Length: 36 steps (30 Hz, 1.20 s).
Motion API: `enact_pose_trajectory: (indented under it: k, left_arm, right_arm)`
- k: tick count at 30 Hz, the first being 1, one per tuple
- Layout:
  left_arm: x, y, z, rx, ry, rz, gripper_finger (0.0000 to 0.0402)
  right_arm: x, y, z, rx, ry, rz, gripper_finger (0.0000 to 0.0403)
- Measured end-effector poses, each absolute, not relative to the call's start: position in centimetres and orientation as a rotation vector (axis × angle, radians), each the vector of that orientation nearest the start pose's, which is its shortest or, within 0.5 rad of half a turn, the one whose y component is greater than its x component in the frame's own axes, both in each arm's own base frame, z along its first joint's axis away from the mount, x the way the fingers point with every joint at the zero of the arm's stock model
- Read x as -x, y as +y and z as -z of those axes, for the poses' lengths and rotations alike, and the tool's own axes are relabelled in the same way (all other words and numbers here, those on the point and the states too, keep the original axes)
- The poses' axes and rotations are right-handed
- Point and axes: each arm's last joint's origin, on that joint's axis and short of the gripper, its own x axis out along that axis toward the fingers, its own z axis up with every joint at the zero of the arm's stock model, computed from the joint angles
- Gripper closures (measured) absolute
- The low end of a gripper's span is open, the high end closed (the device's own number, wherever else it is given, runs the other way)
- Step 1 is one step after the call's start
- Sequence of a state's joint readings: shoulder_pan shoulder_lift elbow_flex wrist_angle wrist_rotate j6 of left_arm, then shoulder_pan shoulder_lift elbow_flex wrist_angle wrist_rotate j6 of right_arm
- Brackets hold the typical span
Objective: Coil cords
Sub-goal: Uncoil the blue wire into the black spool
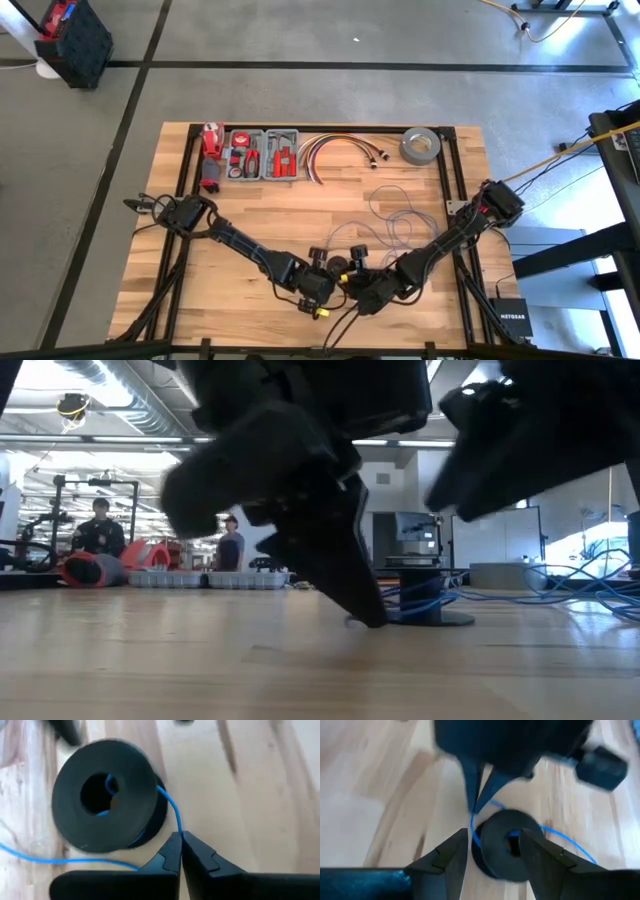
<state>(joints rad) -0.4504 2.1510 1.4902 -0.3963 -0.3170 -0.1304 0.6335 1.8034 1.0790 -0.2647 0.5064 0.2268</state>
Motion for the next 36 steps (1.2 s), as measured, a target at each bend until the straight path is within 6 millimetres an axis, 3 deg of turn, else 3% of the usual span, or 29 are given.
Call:
enact_pose_trajectory:
  k: [5, 12, 17, 25, 31, 36]
  left_arm:
    - [-39.9, -19.0, -14.1, -0.257, 0.981, 0.062, 0.0400]
    - [-39.7, -19.3, -14.2, -0.258, 0.981, 0.069, 0.0400]
    - [-39.6, -19.3, -14.2, -0.244, 0.987, 0.060, 0.0401]
    - [-39.5, -19.6, -14.3, -0.243, 0.984, 0.063, 0.0401]
    - [-39.5, -19.6, -14.3, -0.229, 0.985, 0.055, 0.0401]
    - [-39.3, -19.7, -14.3, -0.234, 0.996, 0.052, 0.0401]
  right_arm:
    - [-30.9, 19.5, -15.9, 0.319, 0.787, -0.019, 0.0221]
    - [-32.4, 16.8, -14.2, 0.332, 0.868, 0.058, 0.0221]
    - [-33.0, 15.8, -14.2, 0.301, 0.890, 0.028, 0.0221]
    - [-33.5, 16.2, -15.1, 0.299, 0.888, 0.014, 0.0221]
    - [-33.9, 14.4, -14.9, 0.290, 0.959, 0.030, 0.0221]
    - [-34.1, 14.3, -14.9, 0.281, 0.955, 0.000, 0.0221]
